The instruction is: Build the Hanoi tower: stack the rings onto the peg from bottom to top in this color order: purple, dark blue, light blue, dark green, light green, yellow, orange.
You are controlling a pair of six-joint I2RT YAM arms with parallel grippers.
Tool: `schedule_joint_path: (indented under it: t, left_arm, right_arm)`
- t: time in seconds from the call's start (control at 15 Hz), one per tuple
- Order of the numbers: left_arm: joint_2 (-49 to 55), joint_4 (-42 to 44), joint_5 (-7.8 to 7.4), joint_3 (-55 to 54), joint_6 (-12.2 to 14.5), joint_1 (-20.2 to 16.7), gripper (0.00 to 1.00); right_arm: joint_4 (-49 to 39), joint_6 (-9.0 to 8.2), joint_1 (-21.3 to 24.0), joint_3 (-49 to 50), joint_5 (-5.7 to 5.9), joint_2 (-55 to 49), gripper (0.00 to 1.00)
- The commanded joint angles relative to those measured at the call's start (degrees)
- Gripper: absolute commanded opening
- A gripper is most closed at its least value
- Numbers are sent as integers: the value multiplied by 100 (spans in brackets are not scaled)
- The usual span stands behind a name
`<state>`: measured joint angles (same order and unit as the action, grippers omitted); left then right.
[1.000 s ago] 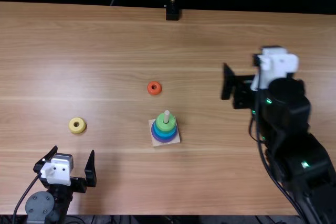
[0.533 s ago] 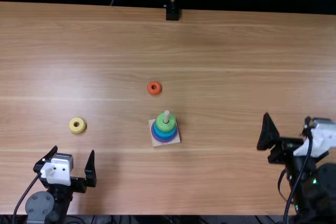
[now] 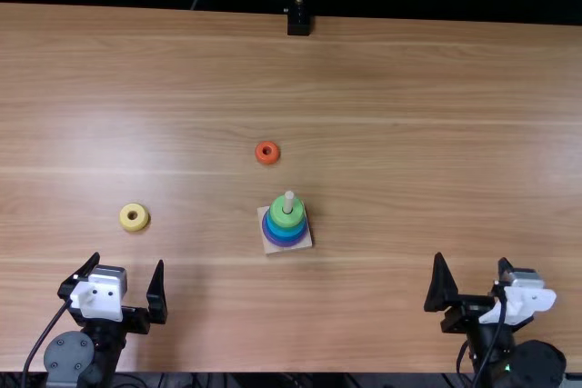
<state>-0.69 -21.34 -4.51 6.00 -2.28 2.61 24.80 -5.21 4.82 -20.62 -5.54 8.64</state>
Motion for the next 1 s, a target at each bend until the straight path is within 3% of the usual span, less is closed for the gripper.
schedule_joint_path:
  t: [0.0, 0.2, 0.4, 0.8, 0.93]
  left_arm:
    - [69, -418, -108, -600, 70, -15, 100]
    - [69, -418, -108, -600, 70, -15, 100]
    - [69, -418, -108, -600, 70, -15, 100]
    - [69, -418, -108, -600, 70, -15, 100]
    - [69, -418, -108, -600, 70, -15, 100]
  right_arm:
    - [-79, -17, 10, 155, 79, -284, 100]
    - [-143, -6, 45, 216, 111, -829, 100]
    - [-891, 4, 54, 674, 111, -847, 100]
    - [-944, 57, 10, 1684, 111, -864, 100]
    - [-965, 163, 10, 1860, 111, -864, 100]
